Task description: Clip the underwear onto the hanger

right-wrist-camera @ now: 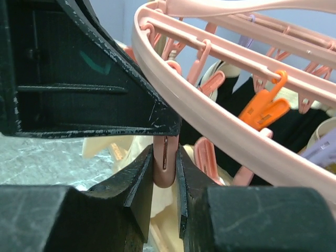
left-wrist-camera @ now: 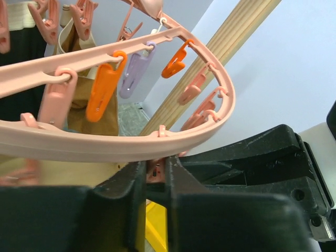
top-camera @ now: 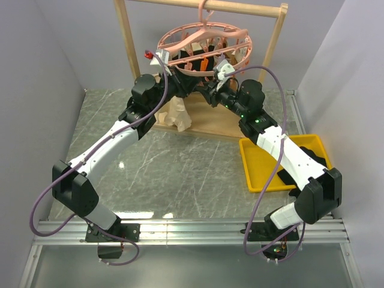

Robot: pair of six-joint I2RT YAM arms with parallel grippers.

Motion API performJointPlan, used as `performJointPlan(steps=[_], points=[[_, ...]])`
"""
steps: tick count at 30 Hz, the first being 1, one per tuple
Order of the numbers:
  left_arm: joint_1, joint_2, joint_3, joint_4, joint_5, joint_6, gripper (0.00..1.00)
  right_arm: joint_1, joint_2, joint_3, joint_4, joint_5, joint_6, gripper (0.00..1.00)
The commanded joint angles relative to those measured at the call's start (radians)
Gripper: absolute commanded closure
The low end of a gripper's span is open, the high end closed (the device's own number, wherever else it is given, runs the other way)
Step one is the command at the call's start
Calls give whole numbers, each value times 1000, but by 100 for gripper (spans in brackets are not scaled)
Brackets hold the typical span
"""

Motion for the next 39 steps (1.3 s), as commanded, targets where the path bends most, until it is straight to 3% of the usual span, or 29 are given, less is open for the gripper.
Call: performJointPlan(steps=[1,3,4,8,16,22,32,39], points=[[8,3,78,112,-48,-14,90,46,-21,29,-63,-93,-12,100],[8,0,72,110,-41,-17,100,44,-25,31,-81,-92,-9,86],[9,-3,67,107,-39,-18,100,41,-27,29,-89,-87,-9,71],[17,-14,50,104,-25,-18,100,8,-57,-18,-100,-110,15,51],[31,-17,53,100,11,-29,100,-94,-155,-302,79,-288,268,51],[40,-35,44,91,39,-38,100,-100,-70,-390,176,-377,454,57],[71,-86,3,63,156,-10,100,-170,255,-192,374,-444,710,58],[109,-74,15,46,246,-26,100,-201,585,104,693,-550,1055,46]])
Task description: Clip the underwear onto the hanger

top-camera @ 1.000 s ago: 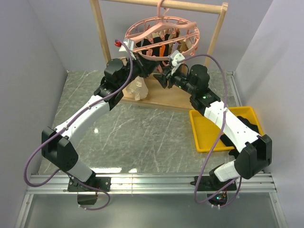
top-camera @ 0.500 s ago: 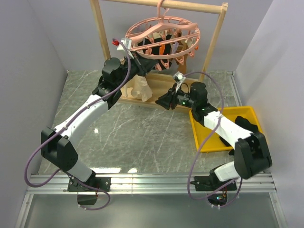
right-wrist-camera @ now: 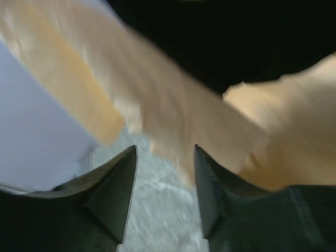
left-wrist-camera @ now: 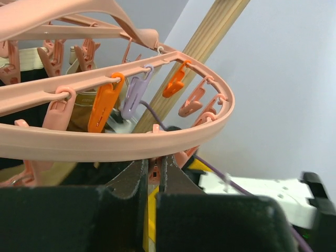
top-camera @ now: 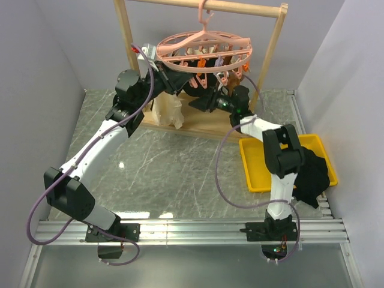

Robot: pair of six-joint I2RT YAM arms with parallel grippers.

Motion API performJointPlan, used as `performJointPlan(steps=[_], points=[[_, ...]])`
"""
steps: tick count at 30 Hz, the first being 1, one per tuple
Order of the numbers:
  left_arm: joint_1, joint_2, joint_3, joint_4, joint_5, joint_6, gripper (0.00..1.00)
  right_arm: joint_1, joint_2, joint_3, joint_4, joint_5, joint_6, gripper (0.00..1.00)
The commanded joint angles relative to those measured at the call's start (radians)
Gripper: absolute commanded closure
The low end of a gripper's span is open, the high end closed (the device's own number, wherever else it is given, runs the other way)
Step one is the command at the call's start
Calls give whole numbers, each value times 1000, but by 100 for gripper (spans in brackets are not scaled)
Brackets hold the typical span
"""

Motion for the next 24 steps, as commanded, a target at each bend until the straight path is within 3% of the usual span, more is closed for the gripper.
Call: performJointPlan(steps=[1,7,12,20,23,24], points=[[13,-18,17,38,70,-11,100,-6,101,160,257,-76,271,43],[18,5,38,44,101,-24,100,8,274,354,354,-78,450,37],[20,20,52,50,118,-47,100,31,345,434,371,-47,488,33],[21,25,60,43,113,-58,100,90,414,476,434,-72,547,23],[23,26,64,35,107,-64,100,95,408,449,539,-90,632,24],[24,28,66,35,104,-66,100,92,402,429,567,-110,656,28]])
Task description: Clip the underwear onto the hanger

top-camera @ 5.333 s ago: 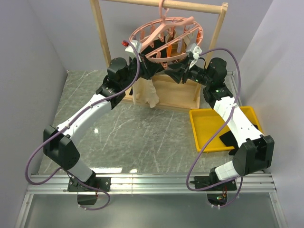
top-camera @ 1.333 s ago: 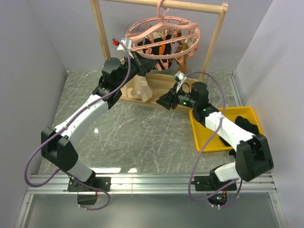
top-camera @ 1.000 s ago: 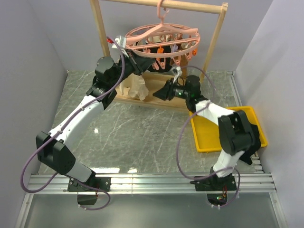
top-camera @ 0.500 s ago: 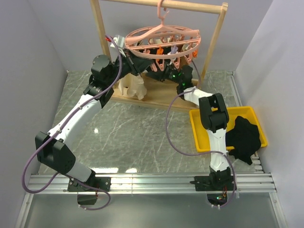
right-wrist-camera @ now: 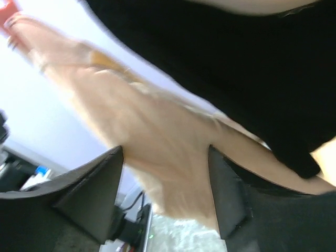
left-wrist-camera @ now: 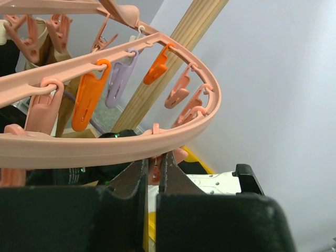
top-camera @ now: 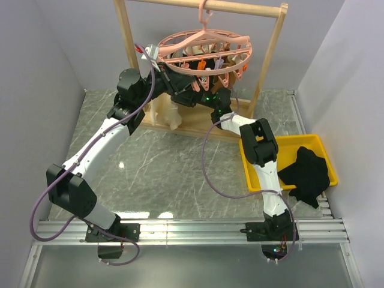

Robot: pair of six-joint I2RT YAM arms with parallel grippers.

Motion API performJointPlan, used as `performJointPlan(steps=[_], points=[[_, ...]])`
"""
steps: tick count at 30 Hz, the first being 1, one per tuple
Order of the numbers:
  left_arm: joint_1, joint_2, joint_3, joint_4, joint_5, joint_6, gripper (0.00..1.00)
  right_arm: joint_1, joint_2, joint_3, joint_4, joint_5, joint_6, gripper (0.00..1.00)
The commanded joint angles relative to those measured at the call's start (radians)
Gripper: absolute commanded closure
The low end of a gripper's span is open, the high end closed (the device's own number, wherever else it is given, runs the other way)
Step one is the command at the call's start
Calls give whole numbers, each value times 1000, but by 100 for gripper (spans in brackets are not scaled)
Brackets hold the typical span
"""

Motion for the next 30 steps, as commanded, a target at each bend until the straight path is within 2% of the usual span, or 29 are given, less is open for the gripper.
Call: performJointPlan(steps=[1,2,3,5,6,9,13,14,16,17,18,21,30], points=[[7,2,57,38,1,-17,100,3,-15,-17,208,-51,137,33],[7,3,57,41,3,-17,100,3,-38,-35,259,-59,150,39],[9,3,55,46,1,-17,100,1,-53,-82,279,-68,159,52],[7,8,54,49,0,-18,100,0,-107,-130,305,-76,153,64],[7,9,55,48,-3,-18,100,1,-127,-174,307,-79,146,77],[7,15,61,46,0,-15,100,-3,-205,-268,295,-71,98,100],[7,17,63,49,-3,-10,100,-16,-314,-366,195,-18,-64,100],[7,17,61,51,1,-12,100,-19,-360,-389,115,11,-113,100],[7,17,57,55,-2,-15,100,-20,-389,-420,47,51,-245,80],[9,17,57,55,-3,-17,100,-28,-394,-408,-45,112,-275,62],[7,19,57,58,-2,-20,100,-36,-388,-402,-79,151,-299,59],[7,19,57,61,-3,-24,100,-63,-337,-341,-182,258,-293,55],[12,26,60,69,0,-35,100,-73,-239,-250,-211,312,-252,51]])
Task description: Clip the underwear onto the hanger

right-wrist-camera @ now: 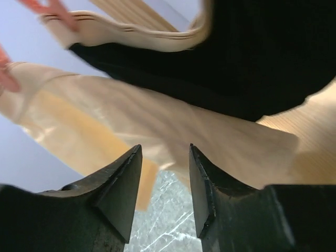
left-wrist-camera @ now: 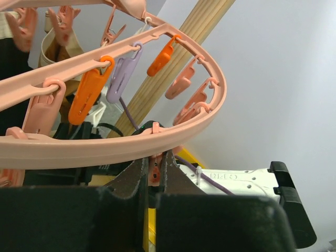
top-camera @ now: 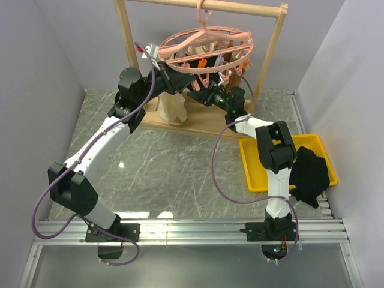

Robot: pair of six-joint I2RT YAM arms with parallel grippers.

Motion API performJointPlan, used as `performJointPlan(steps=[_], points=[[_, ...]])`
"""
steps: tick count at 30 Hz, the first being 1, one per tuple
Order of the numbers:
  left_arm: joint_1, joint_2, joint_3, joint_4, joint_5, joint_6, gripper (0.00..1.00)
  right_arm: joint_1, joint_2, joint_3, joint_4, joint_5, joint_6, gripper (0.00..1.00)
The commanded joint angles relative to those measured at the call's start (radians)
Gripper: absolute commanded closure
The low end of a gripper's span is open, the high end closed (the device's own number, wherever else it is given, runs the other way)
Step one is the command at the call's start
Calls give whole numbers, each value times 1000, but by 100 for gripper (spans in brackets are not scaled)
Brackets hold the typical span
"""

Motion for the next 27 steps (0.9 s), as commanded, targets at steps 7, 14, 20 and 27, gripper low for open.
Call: performJointPlan(steps=[7,14,20,27], points=[[7,19,56,71,9,-25,100,35,67,92,-33,41,23,35],[7,19,70,55,9,-24,100,79,134,153,8,28,132,10],[7,19,67,61,9,-27,100,104,205,187,153,-44,328,9],[6,25,66,68,9,-36,100,130,264,227,317,-104,497,13]])
